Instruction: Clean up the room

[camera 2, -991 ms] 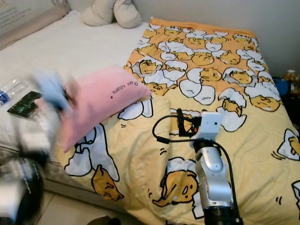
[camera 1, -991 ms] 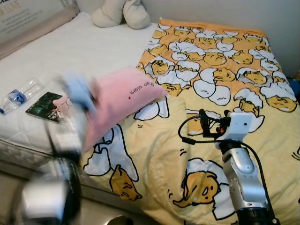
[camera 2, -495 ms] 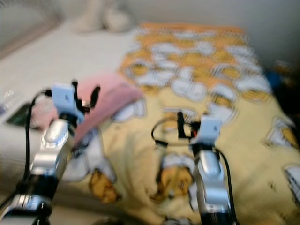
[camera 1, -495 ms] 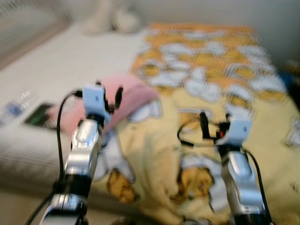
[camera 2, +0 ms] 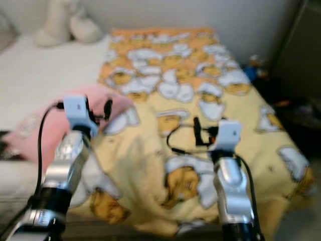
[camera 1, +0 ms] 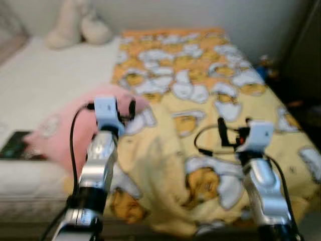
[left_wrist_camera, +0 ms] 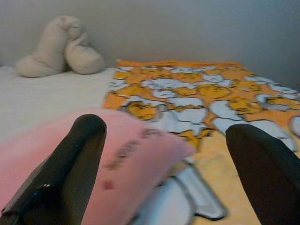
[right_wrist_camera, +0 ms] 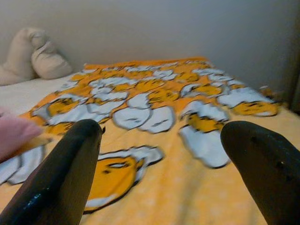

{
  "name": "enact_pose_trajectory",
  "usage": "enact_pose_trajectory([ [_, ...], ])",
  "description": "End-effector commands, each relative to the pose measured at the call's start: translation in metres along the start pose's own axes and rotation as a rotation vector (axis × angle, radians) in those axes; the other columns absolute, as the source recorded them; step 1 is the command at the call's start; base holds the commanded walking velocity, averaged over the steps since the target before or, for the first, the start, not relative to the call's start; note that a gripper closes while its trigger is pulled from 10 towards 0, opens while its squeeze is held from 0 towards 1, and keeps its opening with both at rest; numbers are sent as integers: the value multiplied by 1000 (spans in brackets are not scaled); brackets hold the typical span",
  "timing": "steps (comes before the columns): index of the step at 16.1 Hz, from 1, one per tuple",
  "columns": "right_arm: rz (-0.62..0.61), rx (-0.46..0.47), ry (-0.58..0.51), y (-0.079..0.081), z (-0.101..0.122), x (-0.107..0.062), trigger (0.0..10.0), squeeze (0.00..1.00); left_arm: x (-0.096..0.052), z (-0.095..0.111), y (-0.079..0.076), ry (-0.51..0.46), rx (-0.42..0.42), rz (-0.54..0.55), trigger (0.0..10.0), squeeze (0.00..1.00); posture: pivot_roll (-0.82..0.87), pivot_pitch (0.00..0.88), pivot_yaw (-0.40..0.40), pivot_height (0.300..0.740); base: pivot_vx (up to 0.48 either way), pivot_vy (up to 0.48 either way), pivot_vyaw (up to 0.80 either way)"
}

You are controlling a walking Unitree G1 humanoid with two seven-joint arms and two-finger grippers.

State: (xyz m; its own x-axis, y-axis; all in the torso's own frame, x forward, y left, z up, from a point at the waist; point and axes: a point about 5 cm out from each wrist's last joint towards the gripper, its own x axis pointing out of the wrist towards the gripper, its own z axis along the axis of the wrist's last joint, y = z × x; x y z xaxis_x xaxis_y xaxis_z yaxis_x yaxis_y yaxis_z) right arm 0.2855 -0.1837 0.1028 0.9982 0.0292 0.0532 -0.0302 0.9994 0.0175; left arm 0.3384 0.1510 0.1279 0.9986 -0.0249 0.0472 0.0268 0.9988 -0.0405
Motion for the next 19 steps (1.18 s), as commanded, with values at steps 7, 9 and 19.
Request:
enact_pose_trajectory([
  [7,68,24,15,12,0,6,10000,0,5,10,6,-23,27,46,10000,1000,-116,0,39,740,0,479,124],
  [9,55,23,26,9,-2,5,10000,0,6,7,6,0,25,45,10000,1000,-124,0,37,740,0,480,0],
  [19,70,20,19,13,-1,3,10000,0,14,7,5,19,40,5,10000,1000,-128,0,41,740,0,480,0],
])
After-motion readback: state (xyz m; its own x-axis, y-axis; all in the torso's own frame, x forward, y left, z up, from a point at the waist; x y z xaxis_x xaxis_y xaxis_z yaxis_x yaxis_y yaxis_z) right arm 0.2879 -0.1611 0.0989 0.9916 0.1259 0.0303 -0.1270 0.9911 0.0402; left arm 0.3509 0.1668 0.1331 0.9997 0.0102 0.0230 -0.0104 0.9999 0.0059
